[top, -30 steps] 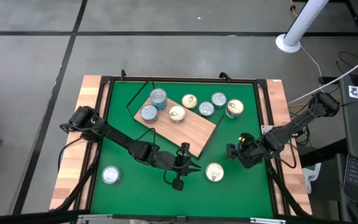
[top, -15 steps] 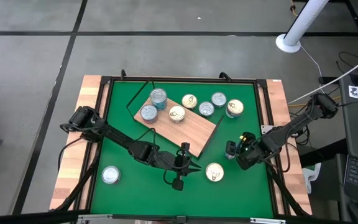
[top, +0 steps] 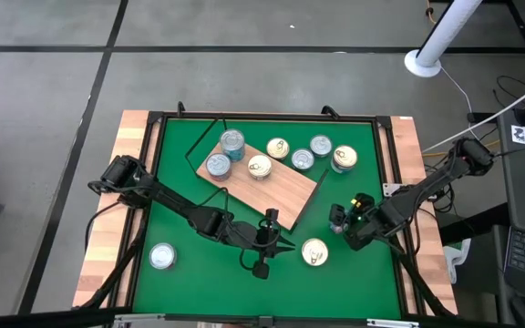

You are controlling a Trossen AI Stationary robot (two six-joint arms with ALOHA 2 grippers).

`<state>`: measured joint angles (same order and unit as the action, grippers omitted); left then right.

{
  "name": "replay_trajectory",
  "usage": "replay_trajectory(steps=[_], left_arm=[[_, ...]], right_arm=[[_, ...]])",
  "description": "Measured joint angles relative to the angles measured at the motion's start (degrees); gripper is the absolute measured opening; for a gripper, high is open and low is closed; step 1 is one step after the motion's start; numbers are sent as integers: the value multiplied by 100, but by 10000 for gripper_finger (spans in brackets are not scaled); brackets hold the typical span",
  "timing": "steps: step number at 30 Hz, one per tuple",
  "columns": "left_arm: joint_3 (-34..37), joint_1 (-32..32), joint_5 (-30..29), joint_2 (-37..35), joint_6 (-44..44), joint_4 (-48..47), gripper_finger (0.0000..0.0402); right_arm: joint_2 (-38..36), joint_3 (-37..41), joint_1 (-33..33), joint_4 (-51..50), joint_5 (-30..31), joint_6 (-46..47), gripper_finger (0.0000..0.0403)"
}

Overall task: Stack canned seafood by type on shelf
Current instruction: Put the blue and pink tuna can on the shelf

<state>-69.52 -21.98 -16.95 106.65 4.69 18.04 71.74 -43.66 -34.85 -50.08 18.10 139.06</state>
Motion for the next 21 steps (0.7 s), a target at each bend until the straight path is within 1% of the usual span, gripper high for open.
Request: replay_trajectory(steps=[9, 14, 21], left_arm=[[0, 0, 1, 0, -31, -99, 31], [0, 0, 2, 0, -37, -114, 31], [0, 0, 2, 0, -105, -114, 31]], right_arm=[[134, 2, 2, -9, 232, -11, 328], [132, 2, 0, -22, 332, -254, 328], [132, 2, 0, -74, 335, -313, 328]])
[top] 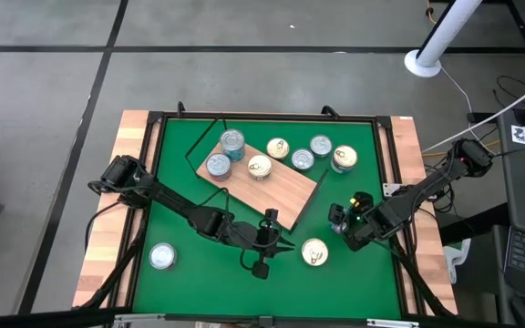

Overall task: Stack canned seafood by type on shelf
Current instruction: Put the blue and pink tuna can on the shelf, then put the blue and pink tuna can on the shelf aligned with the other blue and pink tuna can

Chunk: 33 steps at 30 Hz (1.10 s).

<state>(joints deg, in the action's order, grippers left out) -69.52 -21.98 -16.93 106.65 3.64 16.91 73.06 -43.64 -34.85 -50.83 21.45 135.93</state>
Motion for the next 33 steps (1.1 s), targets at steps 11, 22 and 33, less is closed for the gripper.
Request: replay_trajectory(steps=[11, 22, 33], left_arm=[[0, 0, 0, 0, -46, 0, 31], [0, 0, 0, 0, -46, 0, 31], [2, 0, 0, 0, -46, 0, 31]], right_arm=[[-2, 0, 0, -393, 2, -12, 328], [-4, 126, 0, -544, 3, -14, 328], [-4, 205, 0, -586, 0, -15, 328]])
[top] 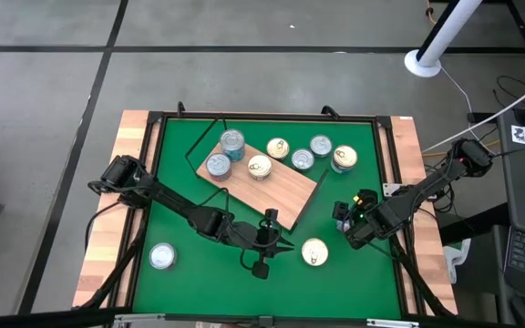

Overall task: Stack canned seafood by type on shelf
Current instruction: Put the blue and pink tuna can on the shelf aligned with the other blue and pink tuna can

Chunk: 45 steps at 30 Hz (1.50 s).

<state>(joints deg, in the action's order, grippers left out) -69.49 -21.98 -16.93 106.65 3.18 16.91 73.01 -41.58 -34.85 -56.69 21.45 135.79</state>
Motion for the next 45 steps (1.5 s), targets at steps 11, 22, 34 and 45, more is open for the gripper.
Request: replay_trajectory(steps=[11, 22, 34, 45], left_arm=[[0, 0, 0, 0, 0, 0, 31], [0, 0, 0, 0, 0, 0, 31], [4, 0, 0, 0, 0, 0, 31], [4, 0, 0, 0, 2, 0, 31]], right_arm=[[0, 0, 0, -4, 15, 0, 328], [0, 0, 0, -170, -509, 33, 328], [0, 0, 0, -212, -855, 13, 295], [-11, -9, 0, -277, -852, -460, 176]])
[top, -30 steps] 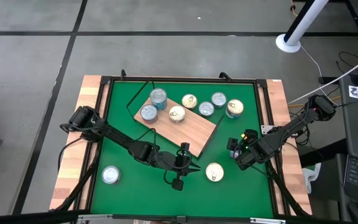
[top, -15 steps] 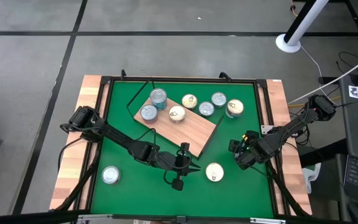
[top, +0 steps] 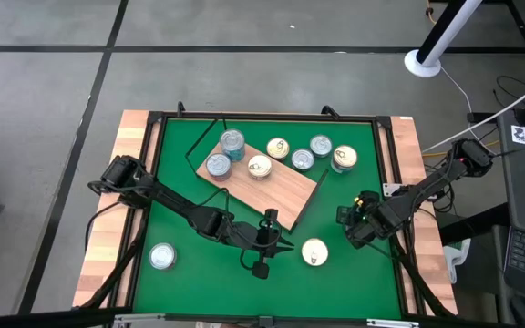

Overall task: Stack canned seafood by type on shelf
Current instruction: Put the blue and pink tuna can on the shelf aligned with the other blue and pink tuna can

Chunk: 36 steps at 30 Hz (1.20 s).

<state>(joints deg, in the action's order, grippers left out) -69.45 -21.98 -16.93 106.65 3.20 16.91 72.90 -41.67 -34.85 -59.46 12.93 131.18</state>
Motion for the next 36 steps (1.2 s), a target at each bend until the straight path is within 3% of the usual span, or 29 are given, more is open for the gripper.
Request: replay_trajectory(steps=[10, 17, 36], left_arm=[[0, -2, -1, -7, 168, 67, 31], [0, 0, -31, -196, 363, 331, 31], [-4, 0, -176, -838, 437, 301, 31]], right_arm=[[0, 0, 0, 75, -160, -802, 191], [11, -78, 0, 43, -394, -1475, 176], [7, -1530, -2, -199, -275, -3612, 181]])
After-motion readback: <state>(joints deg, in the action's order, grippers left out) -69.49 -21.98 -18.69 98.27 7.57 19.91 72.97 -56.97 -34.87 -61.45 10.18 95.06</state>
